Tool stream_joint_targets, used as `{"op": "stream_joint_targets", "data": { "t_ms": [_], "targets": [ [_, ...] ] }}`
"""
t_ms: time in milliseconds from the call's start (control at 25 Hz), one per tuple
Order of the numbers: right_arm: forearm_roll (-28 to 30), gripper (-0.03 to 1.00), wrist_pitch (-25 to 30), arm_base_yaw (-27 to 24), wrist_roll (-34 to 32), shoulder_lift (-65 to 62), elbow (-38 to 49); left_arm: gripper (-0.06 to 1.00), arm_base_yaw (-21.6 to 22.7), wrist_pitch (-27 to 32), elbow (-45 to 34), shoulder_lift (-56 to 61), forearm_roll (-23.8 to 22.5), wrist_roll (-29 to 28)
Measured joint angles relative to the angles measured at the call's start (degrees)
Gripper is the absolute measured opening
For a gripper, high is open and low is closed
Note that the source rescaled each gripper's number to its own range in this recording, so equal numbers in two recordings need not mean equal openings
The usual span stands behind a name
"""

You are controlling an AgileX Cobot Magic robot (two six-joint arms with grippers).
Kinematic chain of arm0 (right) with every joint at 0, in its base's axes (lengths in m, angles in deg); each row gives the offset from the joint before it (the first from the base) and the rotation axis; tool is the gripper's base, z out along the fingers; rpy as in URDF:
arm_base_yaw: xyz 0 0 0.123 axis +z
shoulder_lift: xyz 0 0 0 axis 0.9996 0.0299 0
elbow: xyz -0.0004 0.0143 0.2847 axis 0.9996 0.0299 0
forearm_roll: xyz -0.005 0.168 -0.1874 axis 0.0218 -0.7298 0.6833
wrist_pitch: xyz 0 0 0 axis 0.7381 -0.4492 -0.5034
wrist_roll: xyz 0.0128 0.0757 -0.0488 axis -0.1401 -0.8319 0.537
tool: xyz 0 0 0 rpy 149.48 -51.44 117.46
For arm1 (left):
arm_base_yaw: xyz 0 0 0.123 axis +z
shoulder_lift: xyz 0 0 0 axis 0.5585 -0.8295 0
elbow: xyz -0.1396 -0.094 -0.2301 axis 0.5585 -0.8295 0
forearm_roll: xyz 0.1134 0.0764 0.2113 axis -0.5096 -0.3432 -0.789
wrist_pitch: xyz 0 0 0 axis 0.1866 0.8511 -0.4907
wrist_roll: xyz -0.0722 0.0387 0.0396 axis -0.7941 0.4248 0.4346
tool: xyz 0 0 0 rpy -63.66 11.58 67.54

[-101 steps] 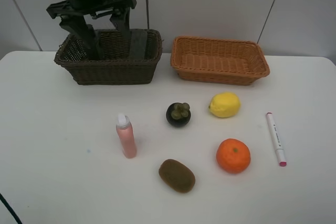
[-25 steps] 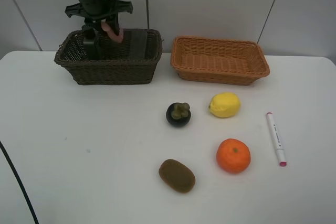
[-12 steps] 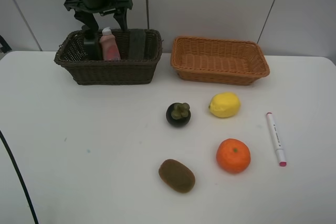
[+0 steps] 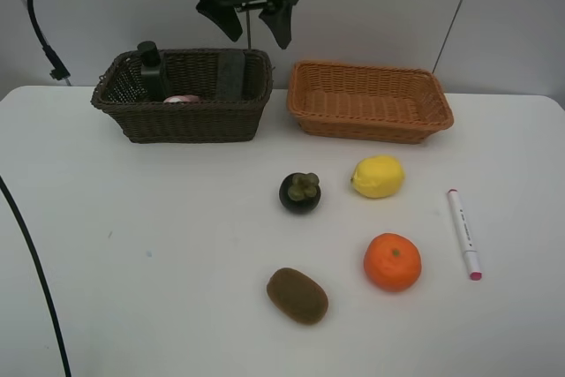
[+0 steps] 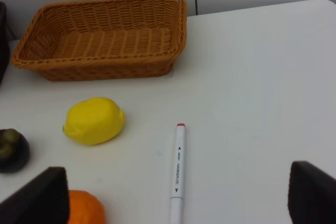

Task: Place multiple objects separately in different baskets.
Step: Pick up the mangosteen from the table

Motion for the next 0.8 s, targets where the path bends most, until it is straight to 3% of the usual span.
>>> {"op": "stream_joint_targets", "data": {
  "t_ms": [160, 360, 800],
  "targets": [
    [0.0, 0.98, 0.0, 0.0, 0.0, 0.0, 0.0, 1.0, -6.95, -0.05, -4.91, 0.0, -1.11, 3.1],
    [0.0, 0.98, 0.0, 0.0, 0.0, 0.0, 0.0, 1.0, -13.5, -0.11, -11.67, -0.9, -6.59, 4.33],
    [0.0, 0.98, 0.0, 0.0, 0.0, 0.0, 0.0, 1.0, -15.09, -0.01, -13.03, -8.84, -8.47, 3.19]
  ]
}}
